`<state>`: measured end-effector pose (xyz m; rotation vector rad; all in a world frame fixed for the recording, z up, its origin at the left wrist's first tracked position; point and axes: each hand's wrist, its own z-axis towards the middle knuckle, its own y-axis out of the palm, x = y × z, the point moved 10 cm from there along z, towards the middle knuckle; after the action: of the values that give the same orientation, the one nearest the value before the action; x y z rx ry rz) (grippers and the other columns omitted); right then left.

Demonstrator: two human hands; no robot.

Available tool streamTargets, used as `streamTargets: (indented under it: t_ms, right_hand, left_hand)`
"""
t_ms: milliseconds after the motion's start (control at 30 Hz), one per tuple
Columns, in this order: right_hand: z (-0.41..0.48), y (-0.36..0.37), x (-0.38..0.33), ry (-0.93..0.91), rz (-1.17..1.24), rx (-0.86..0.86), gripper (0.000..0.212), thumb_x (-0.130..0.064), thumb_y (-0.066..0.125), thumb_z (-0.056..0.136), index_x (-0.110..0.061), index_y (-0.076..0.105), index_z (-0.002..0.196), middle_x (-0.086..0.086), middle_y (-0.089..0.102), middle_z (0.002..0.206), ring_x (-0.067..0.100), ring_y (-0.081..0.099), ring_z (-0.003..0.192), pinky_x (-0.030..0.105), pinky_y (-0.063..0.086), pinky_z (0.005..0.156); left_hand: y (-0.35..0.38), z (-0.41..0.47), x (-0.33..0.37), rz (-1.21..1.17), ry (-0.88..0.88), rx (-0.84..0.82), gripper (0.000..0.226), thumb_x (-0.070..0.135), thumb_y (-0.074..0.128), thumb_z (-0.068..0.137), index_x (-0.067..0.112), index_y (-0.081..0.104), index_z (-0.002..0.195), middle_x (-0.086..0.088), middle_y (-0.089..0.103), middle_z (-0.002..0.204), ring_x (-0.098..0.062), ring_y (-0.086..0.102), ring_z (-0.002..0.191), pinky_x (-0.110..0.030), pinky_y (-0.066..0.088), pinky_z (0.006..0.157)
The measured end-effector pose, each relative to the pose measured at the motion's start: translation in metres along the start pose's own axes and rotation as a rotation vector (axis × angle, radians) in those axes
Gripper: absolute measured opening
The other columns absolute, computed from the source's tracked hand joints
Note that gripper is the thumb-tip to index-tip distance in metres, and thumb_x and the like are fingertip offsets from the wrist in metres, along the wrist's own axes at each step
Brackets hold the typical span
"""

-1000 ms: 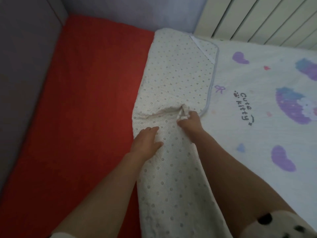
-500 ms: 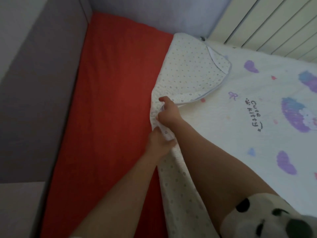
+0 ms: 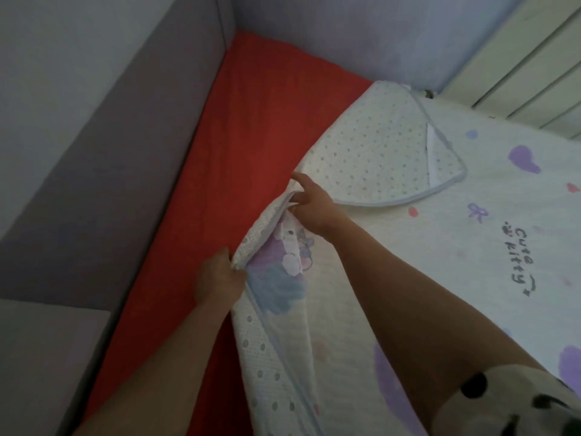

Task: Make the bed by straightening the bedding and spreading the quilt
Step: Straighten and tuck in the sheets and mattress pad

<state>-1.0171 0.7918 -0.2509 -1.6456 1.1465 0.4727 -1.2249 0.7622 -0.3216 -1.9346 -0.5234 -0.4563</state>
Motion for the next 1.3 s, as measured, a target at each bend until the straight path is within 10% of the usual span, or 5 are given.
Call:
streamTargets:
  t_ms: [300, 500, 867, 1200, 1300]
  right_hand:
    - [0.01, -0.039, 0.05, 0.117, -0.085, 0.253, 0.059, -0.01, 0.046, 0.095, -0.008, 0.023, 0.149, 0.016, 0.044, 0.143, 0.03, 0.042, 0.132, 0.033, 0.033, 0.106]
    - [0.035, -0.026, -0.002, -0.059, -0.182, 0.266, 0.047, -0.018, 0.065, 0.086, -0.006, 0.05, 0.129, 0.014, 0.061, 0.121, 0.028, 0.056, 0.113, 0.035, 0.043, 0.093]
    - [0.062, 0.026, -0.098, -0.252, -0.397, 0.261, 0.025, -0.013, 0.064, 0.085, -0.004, 0.064, 0.108, 0.014, 0.068, 0.101, 0.029, 0.062, 0.095, 0.035, 0.048, 0.079]
    - [0.125, 0.059, -0.11, -0.272, -0.382, 0.018, 0.055, -0.028, 0.05, 0.098, -0.01, 0.03, 0.146, 0.021, 0.055, 0.129, 0.035, 0.051, 0.118, 0.033, 0.038, 0.093]
    - [0.142, 0.084, -0.1, -0.312, -0.388, -0.092, 0.068, -0.014, 0.044, 0.099, -0.013, 0.002, 0.153, 0.021, 0.058, 0.118, 0.033, 0.057, 0.105, 0.038, 0.041, 0.095]
  left_hand:
    - [0.004, -0.003, 0.05, 0.062, 0.107, 0.032, 0.082, 0.047, 0.069, 0.078, 0.019, 0.027, 0.143, -0.008, 0.047, 0.135, -0.033, 0.053, 0.116, -0.041, 0.046, 0.087]
    - [-0.025, 0.02, 0.069, 0.189, 0.245, 0.225, 0.018, 0.011, 0.055, 0.085, 0.009, 0.05, 0.102, -0.014, 0.058, 0.104, -0.04, 0.059, 0.092, -0.04, 0.039, 0.064]
    - [-0.069, 0.064, 0.029, 0.365, 0.329, 0.13, 0.02, 0.002, 0.041, 0.092, 0.005, 0.054, 0.107, -0.016, 0.057, 0.112, -0.039, 0.059, 0.099, -0.044, 0.044, 0.079]
    - [-0.107, 0.121, 0.037, 0.582, 0.308, 0.179, 0.036, 0.002, 0.041, 0.093, 0.01, 0.044, 0.127, -0.017, 0.062, 0.109, -0.039, 0.064, 0.096, -0.043, 0.05, 0.072]
    - [-0.102, 0.126, 0.043, 0.674, 0.423, 0.328, 0.048, 0.003, 0.039, 0.083, 0.009, 0.051, 0.129, -0.015, 0.063, 0.086, -0.032, 0.065, 0.06, -0.033, 0.048, 0.046]
